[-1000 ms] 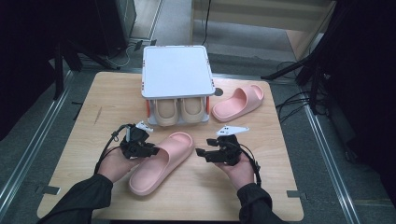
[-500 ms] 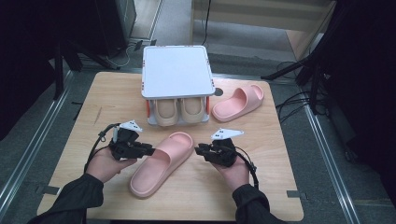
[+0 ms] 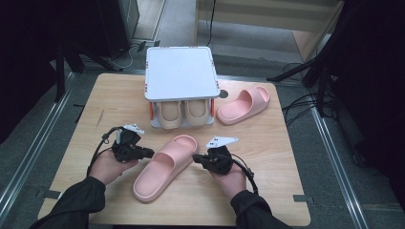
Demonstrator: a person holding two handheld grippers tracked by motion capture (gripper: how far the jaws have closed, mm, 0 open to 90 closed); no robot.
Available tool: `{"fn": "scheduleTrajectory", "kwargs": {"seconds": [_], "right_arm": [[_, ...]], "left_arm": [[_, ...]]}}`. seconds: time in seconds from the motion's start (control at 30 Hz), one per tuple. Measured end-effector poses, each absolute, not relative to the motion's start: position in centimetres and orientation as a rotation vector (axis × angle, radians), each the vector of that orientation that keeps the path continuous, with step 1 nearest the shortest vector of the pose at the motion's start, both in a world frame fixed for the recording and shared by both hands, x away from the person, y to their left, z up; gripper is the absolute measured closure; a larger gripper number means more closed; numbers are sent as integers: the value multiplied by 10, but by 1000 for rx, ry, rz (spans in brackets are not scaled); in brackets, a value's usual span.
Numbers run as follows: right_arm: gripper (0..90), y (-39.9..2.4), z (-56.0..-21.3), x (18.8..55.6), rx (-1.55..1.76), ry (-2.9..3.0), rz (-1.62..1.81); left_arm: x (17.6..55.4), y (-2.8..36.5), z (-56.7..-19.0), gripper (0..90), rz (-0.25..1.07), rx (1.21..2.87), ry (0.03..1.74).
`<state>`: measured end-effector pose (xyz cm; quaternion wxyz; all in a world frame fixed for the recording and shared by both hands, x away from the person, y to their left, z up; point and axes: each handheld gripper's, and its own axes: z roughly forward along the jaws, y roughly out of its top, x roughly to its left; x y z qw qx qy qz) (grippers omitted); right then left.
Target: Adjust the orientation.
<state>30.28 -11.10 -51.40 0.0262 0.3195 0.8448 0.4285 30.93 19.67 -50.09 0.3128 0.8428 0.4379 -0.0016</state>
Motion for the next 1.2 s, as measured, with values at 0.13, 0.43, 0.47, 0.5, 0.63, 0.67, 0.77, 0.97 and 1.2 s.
{"fn": "scheduleTrajectory", "kwargs": {"seconds": [0.13,0.43,0.47,0.5,0.63,0.67,0.77,0.97,1.2], "right_arm": [[900,-107,-517,305,999,2626,1303],[892,-103,-521,315,1004,2618,1278],[891,-102,-521,316,1002,2618,1275],[890,-101,-521,318,1006,2614,1276],[886,-98,-520,323,1001,2614,1270],[885,-97,-520,323,999,2611,1271],[883,-95,-520,325,995,2612,1267],[868,-94,-520,327,1004,2608,1269],[800,-98,-517,327,1000,2598,1252]], "left_arm": [[307,195,-500,830,-18,2224,1146],[298,189,-500,810,-62,2191,1123],[296,187,-500,810,-56,2190,1121],[295,187,-499,810,-53,2194,1115],[292,186,-500,803,-53,2181,1124],[291,186,-500,800,-55,2178,1122],[289,185,-499,787,-37,2170,1121],[290,185,-499,781,-42,2159,1120],[289,193,-491,672,-28,2105,1123]]}}
